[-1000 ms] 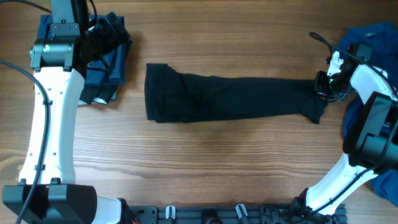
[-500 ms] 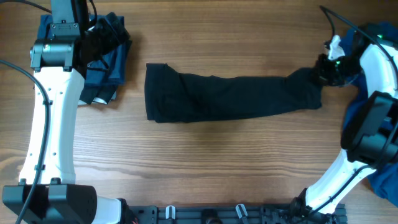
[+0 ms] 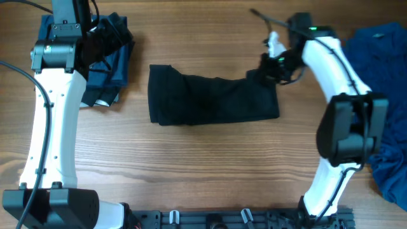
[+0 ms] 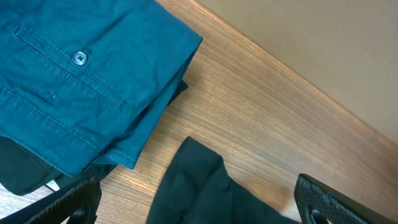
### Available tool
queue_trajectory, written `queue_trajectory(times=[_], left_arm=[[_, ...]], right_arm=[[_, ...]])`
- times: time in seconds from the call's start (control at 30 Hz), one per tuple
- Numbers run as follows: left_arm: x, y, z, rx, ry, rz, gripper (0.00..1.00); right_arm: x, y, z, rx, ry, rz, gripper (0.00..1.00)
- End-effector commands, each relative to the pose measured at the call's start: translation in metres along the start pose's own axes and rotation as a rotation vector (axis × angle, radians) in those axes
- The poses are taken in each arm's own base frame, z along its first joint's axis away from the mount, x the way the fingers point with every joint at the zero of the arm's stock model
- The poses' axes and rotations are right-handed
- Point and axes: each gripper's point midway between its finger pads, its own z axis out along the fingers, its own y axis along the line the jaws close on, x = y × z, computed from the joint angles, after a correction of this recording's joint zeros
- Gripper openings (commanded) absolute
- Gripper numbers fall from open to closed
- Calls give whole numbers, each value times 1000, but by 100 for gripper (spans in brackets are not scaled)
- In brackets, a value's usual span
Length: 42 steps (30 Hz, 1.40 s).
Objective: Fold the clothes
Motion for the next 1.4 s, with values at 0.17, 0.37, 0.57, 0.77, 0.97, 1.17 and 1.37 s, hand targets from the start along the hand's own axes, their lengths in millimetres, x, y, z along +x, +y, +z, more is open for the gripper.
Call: queue_trajectory(times=[0.17, 0.37, 0.57, 0.77, 0.97, 1.17, 1.37], left_arm=[[1, 1, 3, 2, 8, -1, 100], [1, 1, 3, 2, 8, -1, 100], [1, 1, 3, 2, 8, -1, 100], [1, 1, 3, 2, 8, -1, 100], [1, 1, 3, 2, 8, -1, 100], [1, 1, 3, 2, 8, -1, 100], [1, 0, 3, 2, 8, -1, 100]], right_arm=[[1, 24, 25, 241, -22, -107, 10], [-1, 36, 32, 267, -48, -101, 18], [-16, 41, 32, 245, -118, -48, 14], [-20, 47, 32, 208, -111, -214, 16], [-23, 7, 12, 225, -102, -112, 16], [-3, -37, -11, 170, 1, -171, 59], [14, -74, -6, 141, 26, -109, 69]])
